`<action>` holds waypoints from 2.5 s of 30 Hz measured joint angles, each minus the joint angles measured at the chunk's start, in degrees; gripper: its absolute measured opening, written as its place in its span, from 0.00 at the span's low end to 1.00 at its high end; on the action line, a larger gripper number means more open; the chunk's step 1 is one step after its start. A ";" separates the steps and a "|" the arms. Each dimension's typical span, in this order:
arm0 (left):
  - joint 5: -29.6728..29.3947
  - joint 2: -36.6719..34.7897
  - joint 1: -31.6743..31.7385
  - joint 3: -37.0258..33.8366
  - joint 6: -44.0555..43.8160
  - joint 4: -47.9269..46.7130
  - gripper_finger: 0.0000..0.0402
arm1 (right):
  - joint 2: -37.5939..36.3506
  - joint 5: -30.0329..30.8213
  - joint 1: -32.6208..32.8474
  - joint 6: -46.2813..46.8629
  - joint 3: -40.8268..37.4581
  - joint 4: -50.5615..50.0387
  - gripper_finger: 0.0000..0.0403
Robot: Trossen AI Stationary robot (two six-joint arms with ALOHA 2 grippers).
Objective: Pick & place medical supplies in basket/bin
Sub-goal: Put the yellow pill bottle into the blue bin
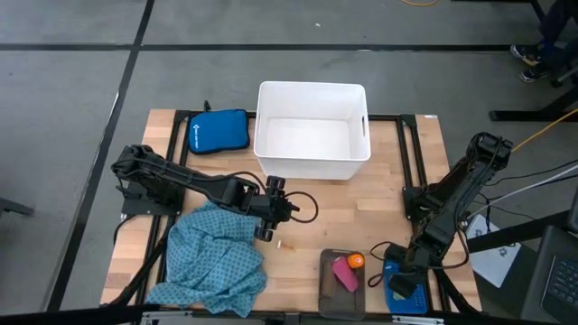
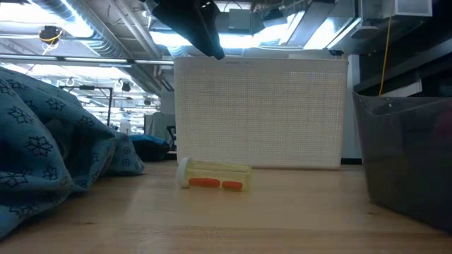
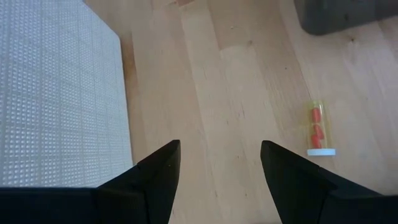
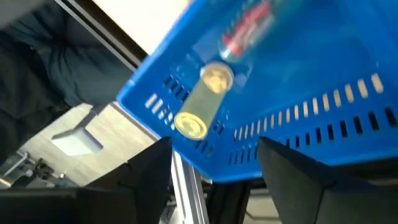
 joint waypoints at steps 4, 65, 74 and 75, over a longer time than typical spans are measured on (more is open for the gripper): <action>0.26 0.00 0.00 0.00 0.09 -0.04 0.55 | 0.00 -1.76 0.00 0.43 0.00 0.12 0.61; -15.27 3.98 -0.55 -0.07 -0.88 7.61 0.55 | -23.13 96.31 -17.53 -82.51 -0.02 5.51 0.61; -1.66 6.27 -0.61 -0.06 -2.52 9.51 0.55 | -22.78 90.13 -21.72 -85.51 -0.02 10.22 0.61; -0.25 6.65 -0.79 -0.02 -3.14 9.59 0.55 | -22.77 89.58 -21.77 -85.53 -0.02 10.32 0.61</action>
